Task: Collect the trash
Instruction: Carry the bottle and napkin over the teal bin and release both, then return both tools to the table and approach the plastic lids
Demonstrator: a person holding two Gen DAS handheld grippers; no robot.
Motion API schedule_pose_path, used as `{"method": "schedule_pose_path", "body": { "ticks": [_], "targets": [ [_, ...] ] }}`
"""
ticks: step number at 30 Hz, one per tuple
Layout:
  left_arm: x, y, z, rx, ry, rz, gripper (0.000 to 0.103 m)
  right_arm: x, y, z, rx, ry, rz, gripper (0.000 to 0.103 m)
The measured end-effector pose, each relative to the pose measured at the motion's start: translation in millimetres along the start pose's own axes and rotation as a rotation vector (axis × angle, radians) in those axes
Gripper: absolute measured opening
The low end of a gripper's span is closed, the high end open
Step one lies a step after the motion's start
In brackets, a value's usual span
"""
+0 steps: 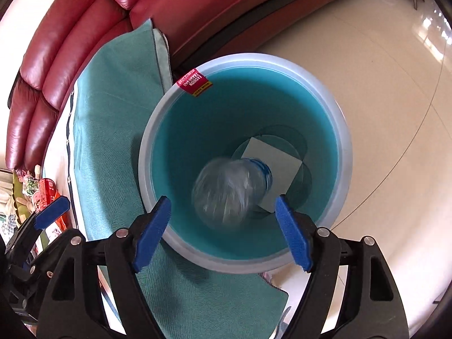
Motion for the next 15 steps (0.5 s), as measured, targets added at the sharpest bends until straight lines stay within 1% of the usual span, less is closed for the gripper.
{"method": "schedule_pose_path", "body": {
  "ticks": [6,8,15],
  "targets": [
    [-13.9,-6.3,-3.7,-0.012,-0.002,0.003,0.097,-15.9,-6.7,0.5,0.007,-0.019,0.013,0.079],
    [-20.7,-10.9,-6.1,-0.019,-0.002,0.008,0.097,-21.8,-9.9,-0.1,0.013,-0.024,0.015,0.083],
    [-51.1,-33.5,-24.1,-0.049,0.027,0.029,0.097,-45.8,-25.4,-13.2,-0.006,-0.025,0.029,0.084]
  ]
}}
Point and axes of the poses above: each gripper's, at about its wrist camera, not at the fingertips, and x roughly the way its jaws point, z to its right, y to its top, the point moved 3 cm from there along x, roughly the way its jaws point, and after that the axes turned 10 degrees about z, right-handed, at the moved point
